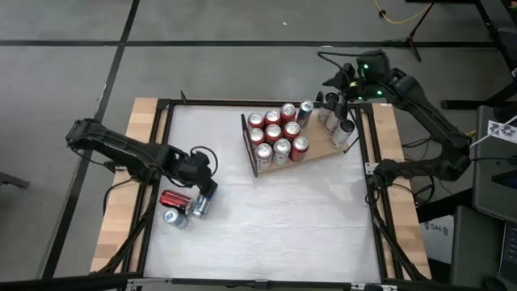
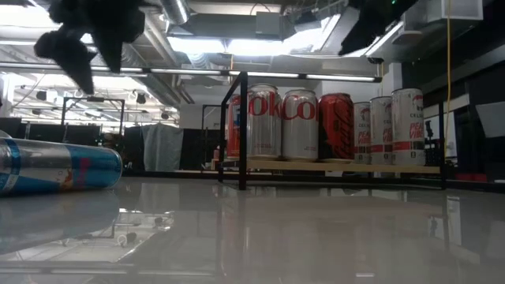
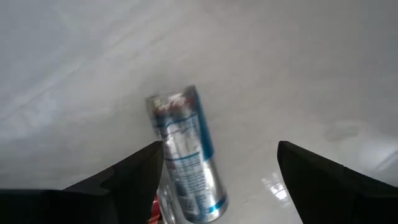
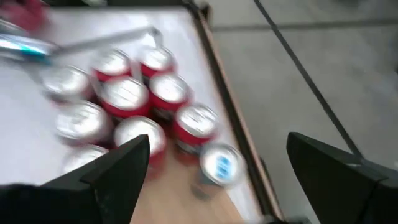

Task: Place canned beverage on shelf
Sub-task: Put the middle blue soda can on the shelf

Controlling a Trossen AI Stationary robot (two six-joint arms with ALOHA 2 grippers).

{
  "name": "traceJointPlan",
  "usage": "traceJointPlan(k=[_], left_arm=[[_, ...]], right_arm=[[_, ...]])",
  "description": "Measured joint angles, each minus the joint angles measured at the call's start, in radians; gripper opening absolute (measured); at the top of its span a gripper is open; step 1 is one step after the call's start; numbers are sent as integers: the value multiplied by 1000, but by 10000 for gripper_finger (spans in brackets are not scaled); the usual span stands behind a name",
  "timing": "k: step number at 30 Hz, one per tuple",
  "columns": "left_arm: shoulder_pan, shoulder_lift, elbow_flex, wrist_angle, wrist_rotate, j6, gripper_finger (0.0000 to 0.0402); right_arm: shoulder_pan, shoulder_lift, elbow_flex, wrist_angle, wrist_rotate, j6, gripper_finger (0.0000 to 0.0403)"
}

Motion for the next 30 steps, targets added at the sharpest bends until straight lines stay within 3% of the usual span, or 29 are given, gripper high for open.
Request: traceJointPlan(k=[6, 9, 15, 21, 30], left_arm=[[-6, 121, -3, 2, 33, -3, 306], [-6, 178, -3, 7, 44, -3, 306], [-6, 283, -3, 55, 46, -2, 306], [-6, 378, -4, 57, 45, -2, 306], [-6, 443, -4, 86, 49, 5, 298]], right_arm=[[20, -19, 0, 4, -271, -4, 370], [80, -19, 0, 4, -298, -30, 370], [278, -15, 0, 53, -254, -30, 370], [454, -15, 0, 79, -137, -29, 370], [605, -15, -5, 65, 15, 27, 370]])
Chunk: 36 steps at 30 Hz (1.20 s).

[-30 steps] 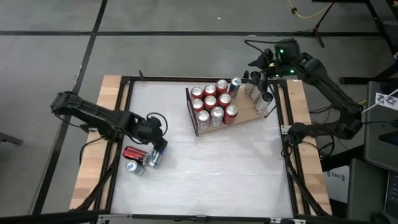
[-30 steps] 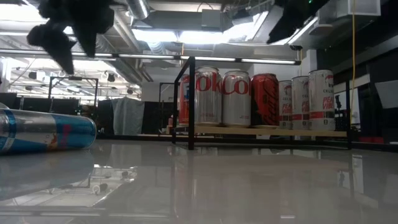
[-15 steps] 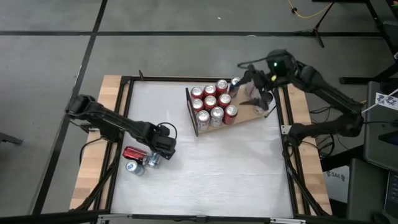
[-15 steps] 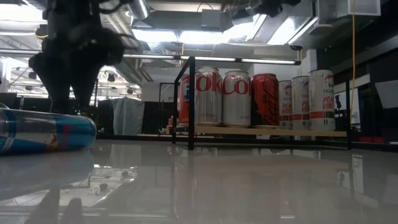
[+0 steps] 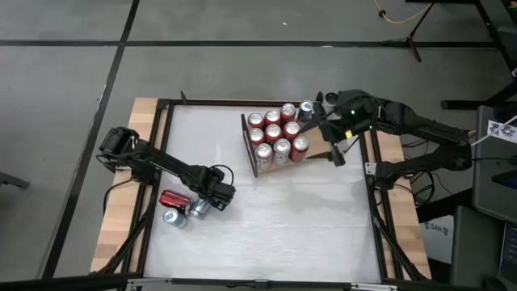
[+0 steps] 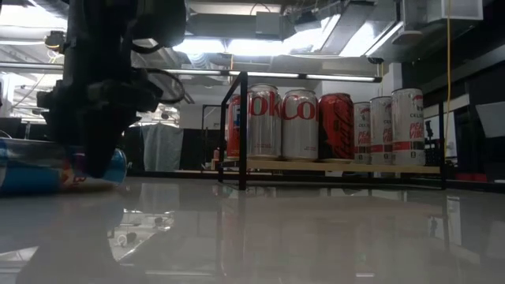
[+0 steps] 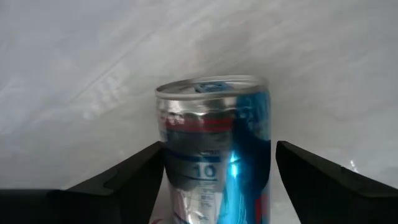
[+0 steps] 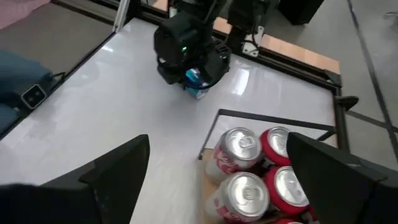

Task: Place canned beverage on shelf
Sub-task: Put the middle blue soda can on the shelf

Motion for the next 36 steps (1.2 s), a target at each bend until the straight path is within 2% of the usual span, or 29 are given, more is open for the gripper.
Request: traceJointPlan(k=[4, 9, 12, 17, 23, 29, 32, 36], left_arm=[[0, 0, 0, 35, -8, 0, 272], [0, -1, 0, 94, -8, 2, 220], [0, -1, 0, 182, -7, 9, 196], [0, 0, 0, 422, -53, 103, 192], [-1, 0, 0, 805, -257, 349, 195], [-24, 18, 0, 1175, -550, 719, 195], [-33, 68, 0, 1358, -588, 865, 195], [-38, 161, 0, 1532, -536, 940, 195]], right_arm=[[42, 0, -34, -2, 2, 17, 370], [85, 0, -113, 27, 1, 81, 370], [105, 1, -161, 55, 2, 106, 370], [138, 14, -220, 79, 2, 128, 370], [169, 26, -257, 93, 2, 143, 370], [174, 48, -264, 94, -26, 201, 370], [174, 55, -264, 115, -27, 209, 370], [174, 58, -264, 169, -27, 296, 370]])
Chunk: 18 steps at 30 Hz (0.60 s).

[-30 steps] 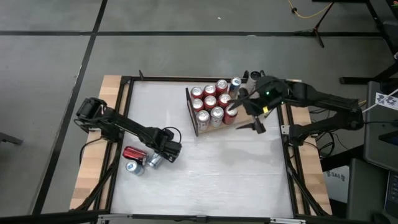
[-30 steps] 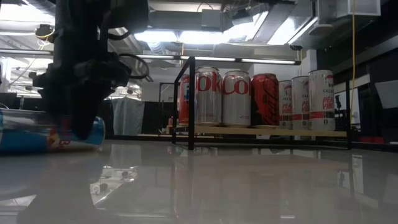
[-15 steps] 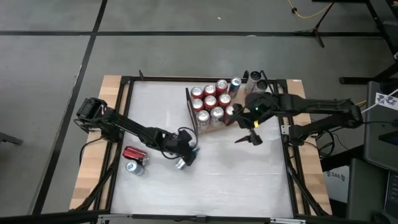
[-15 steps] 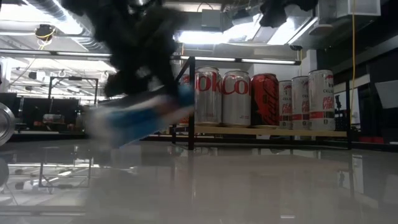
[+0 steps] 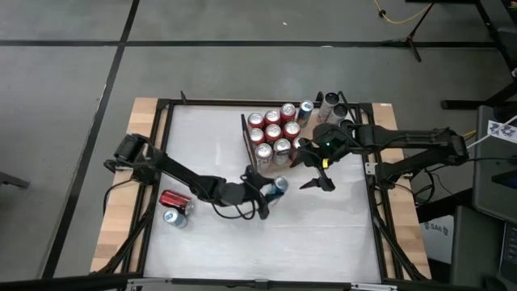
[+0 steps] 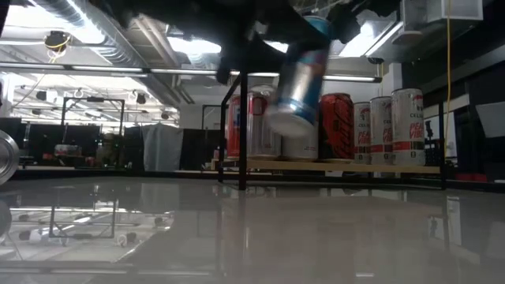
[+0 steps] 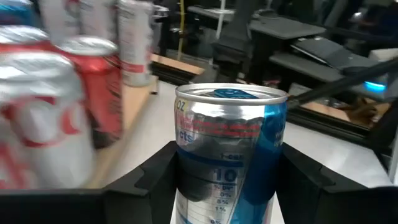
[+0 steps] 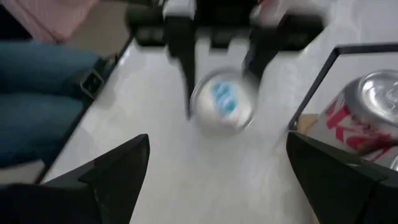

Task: Place canned beverage on shelf
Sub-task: Put the middle blue soda can on the shelf

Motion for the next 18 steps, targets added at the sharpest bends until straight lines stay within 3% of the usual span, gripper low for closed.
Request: traceJointPlan(k=[8, 18], left_arm=[[26, 187, 10, 376, 28, 136, 196], [81, 334, 117, 452, 106, 276, 205]], right_arm=[[0, 0, 0, 13, 1, 19, 370], [0, 0, 0, 20, 11, 20, 370]])
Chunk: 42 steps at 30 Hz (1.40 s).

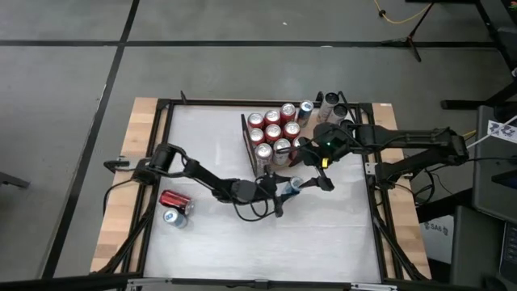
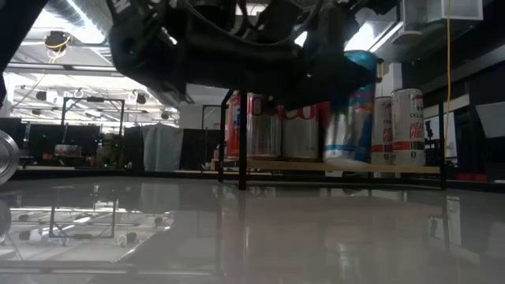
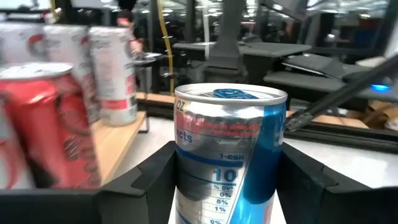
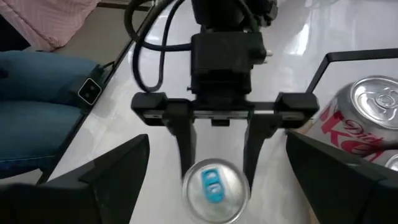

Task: Place canned beverage on shelf
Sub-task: Put the middle blue soda can on the shelf

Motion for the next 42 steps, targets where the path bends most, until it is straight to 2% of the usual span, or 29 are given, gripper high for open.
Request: traceJointPlan(k=[5, 14, 23, 28, 33, 38, 42], left_arm=[[17, 12, 19, -5, 62, 41, 212], [23, 13, 19, -75, 77, 31, 213], [13, 13, 19, -100, 68, 36, 214], [11, 13, 19, -143, 67, 34, 214], [11, 13, 19, -164, 68, 34, 214], [9, 11, 20, -180, 67, 34, 214], [9, 10, 20, -190, 66, 34, 214]], right_arm=[[0, 0, 0, -35, 9, 0, 370], [15, 0, 0, -130, 18, 75, 369], [170, 0, 0, -135, 278, 77, 369], [240, 21, 1, -132, 388, 100, 369], [270, 80, 1, -131, 426, 200, 369], [276, 119, 1, -132, 509, 317, 369], [276, 132, 1, -135, 514, 368, 369]])
